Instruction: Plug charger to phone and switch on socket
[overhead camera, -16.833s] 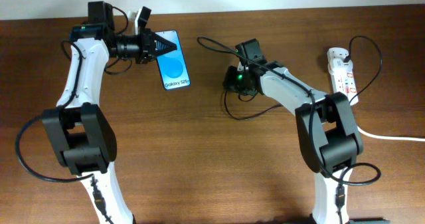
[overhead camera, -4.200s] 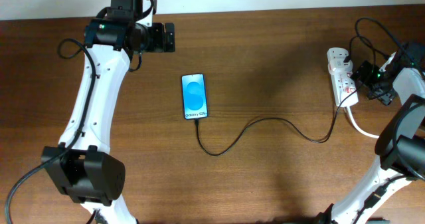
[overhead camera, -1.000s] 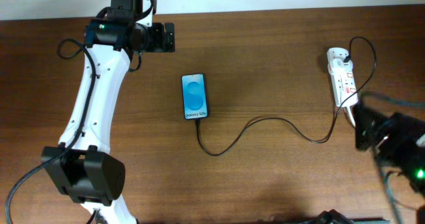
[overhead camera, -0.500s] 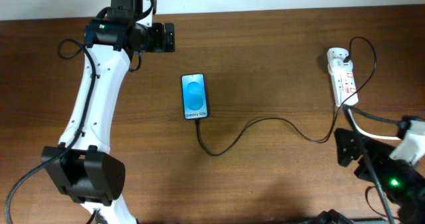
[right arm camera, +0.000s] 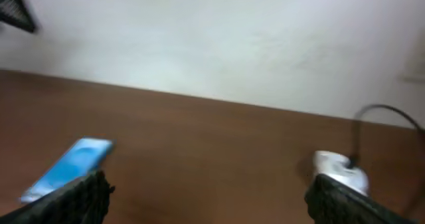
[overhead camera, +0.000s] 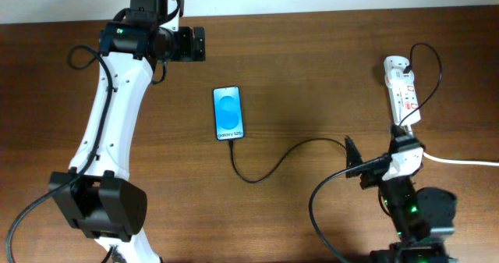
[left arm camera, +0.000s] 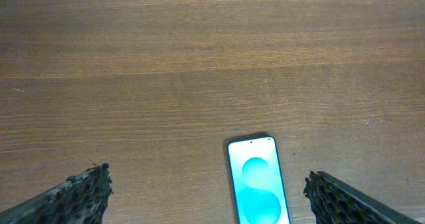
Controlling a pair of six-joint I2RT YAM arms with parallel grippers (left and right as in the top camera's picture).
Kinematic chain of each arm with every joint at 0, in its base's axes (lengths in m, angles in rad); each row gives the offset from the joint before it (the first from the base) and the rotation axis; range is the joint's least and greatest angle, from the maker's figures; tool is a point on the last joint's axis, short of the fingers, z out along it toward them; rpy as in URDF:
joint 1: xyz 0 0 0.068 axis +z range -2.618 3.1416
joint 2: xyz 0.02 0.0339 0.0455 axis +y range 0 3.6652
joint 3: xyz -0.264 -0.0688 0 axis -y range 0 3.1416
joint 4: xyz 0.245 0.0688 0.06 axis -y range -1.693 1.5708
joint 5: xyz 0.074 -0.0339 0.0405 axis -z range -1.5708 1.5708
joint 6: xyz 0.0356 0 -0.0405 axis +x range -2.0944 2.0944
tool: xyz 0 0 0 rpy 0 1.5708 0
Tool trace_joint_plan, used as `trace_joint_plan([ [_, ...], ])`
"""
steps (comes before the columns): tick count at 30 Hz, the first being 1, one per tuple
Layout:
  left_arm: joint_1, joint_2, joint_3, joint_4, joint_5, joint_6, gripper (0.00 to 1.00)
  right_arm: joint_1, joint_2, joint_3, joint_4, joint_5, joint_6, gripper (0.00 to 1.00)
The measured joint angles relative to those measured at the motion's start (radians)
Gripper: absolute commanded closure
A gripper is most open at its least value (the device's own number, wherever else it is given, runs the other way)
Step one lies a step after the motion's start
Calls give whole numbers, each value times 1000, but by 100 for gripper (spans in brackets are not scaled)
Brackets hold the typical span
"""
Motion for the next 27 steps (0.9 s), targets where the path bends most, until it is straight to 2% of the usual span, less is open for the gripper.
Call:
trace_joint_plan([
  [6, 0, 0, 0, 0, 0, 0, 1, 1, -180, -213, 34, 95, 1, 2],
  [11, 0, 0, 0, 0, 0, 0, 1, 1, -309, -293, -9, 111, 0, 2],
  [20, 0, 0, 0, 0, 0, 0, 1, -8, -323, -294, -8, 117, 0, 2],
  [24, 0, 0, 0, 0, 0, 0, 1, -95, -323, -294, -8, 119, 0, 2],
  [27, 0, 0, 0, 0, 0, 0, 1, -107, -323, -294, -8, 121, 0, 2],
])
